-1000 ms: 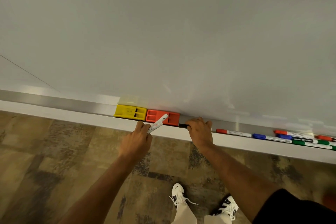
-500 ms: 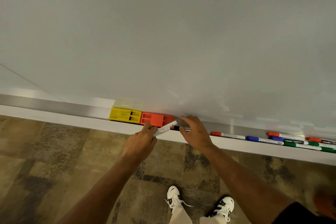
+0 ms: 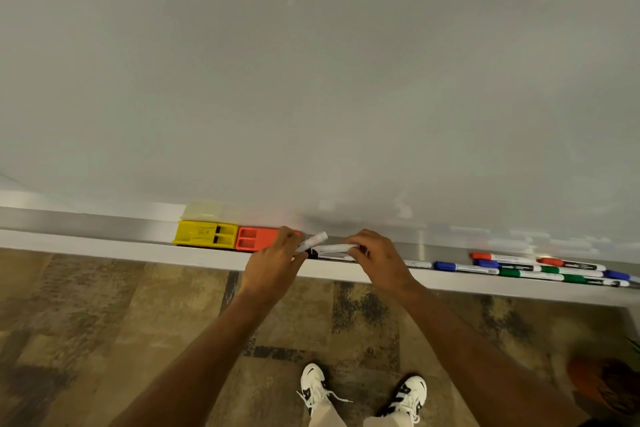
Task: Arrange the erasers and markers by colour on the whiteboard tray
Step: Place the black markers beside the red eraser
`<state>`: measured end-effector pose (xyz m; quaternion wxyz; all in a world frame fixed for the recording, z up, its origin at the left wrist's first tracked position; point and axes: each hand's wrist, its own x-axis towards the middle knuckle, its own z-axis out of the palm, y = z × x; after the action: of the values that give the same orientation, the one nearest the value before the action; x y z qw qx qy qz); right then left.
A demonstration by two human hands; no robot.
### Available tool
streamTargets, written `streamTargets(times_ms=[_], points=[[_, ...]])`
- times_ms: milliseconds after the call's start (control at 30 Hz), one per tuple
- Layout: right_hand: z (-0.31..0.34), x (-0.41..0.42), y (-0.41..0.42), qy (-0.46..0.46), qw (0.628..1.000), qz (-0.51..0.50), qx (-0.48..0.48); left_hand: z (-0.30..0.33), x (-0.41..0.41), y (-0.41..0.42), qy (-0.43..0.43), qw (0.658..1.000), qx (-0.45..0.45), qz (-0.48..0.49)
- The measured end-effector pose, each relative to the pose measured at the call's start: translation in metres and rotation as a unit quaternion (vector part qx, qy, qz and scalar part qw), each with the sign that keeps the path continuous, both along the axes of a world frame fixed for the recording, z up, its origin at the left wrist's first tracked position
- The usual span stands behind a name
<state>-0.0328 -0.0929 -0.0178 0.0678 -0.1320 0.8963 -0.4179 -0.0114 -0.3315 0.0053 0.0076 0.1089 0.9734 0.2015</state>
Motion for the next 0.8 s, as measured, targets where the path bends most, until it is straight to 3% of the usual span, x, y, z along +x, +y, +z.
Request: streamTargets(times_ms=[167,300,433,800], points=[[-0.007,0.002,0.024,0.007,0.999,-0.043,0.016,-0.009,-0.006,0.022,-0.087,0.961,0.166,0.205],[-0.019,0.002,0.028,0.028,0.997,-0.065,0.031,-0.025,-0.011,0.034,-0.144,0.915,0.274,0.261],[-0.034,0.007,0.022,0.037,0.990,-0.114,0.069,-0.040,-0.012,0.040,-0.153,0.906,0.280,0.280],[-0.060,0.005,-0.007,-0.015,0.975,-0.200,0.095,-0.060,-0.009,0.044,-0.172,0.923,0.215,0.270]])
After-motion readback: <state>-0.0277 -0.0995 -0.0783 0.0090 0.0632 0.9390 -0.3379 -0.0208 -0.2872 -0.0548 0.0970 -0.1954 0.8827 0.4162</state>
